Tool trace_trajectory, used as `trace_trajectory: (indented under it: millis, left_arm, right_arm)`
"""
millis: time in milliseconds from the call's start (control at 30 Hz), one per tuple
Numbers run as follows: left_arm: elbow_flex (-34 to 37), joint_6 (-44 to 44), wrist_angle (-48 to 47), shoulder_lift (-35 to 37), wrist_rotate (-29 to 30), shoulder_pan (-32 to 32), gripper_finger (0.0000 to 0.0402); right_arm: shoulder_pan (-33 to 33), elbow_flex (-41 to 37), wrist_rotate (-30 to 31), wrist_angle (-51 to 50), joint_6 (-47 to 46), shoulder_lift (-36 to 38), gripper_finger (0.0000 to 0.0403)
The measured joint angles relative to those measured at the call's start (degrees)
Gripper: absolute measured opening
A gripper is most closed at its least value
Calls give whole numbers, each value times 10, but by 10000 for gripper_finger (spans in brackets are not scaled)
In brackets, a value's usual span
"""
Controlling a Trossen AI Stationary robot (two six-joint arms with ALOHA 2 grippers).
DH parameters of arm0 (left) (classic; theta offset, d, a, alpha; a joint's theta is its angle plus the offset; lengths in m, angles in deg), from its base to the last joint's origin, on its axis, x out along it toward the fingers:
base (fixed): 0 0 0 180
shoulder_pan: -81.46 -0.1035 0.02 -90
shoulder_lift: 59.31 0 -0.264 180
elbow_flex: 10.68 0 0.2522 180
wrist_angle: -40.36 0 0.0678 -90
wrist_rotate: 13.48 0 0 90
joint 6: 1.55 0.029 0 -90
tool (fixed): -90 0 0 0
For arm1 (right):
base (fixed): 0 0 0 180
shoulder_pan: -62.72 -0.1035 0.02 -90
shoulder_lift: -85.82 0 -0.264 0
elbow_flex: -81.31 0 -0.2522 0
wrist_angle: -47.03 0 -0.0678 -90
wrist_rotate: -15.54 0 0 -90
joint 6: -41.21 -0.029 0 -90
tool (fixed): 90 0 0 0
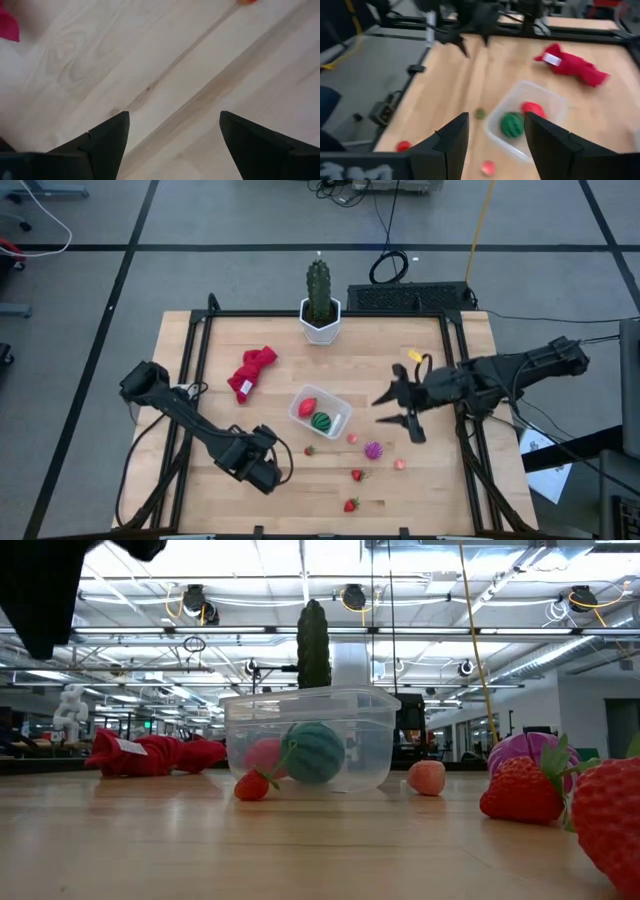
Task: Pick and placing Produce into tupperware
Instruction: Put the purple onion into the transparent container
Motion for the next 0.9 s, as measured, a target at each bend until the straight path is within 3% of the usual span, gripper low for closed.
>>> trace_trajectory:
  millis: [300,633,900]
  left_arm:
    - [8,0,0,0,15,0,315]
    - [8,4,0,0,18,0,317]
    - [8,4,0,0,21,0,318]
  right_arm:
    - [-65,-61,-10,-26,-129,1,183]
    - [-73,-115,-10,-17,-201,1,183]
    - [-73,-160,-8,13,-203,1,190]
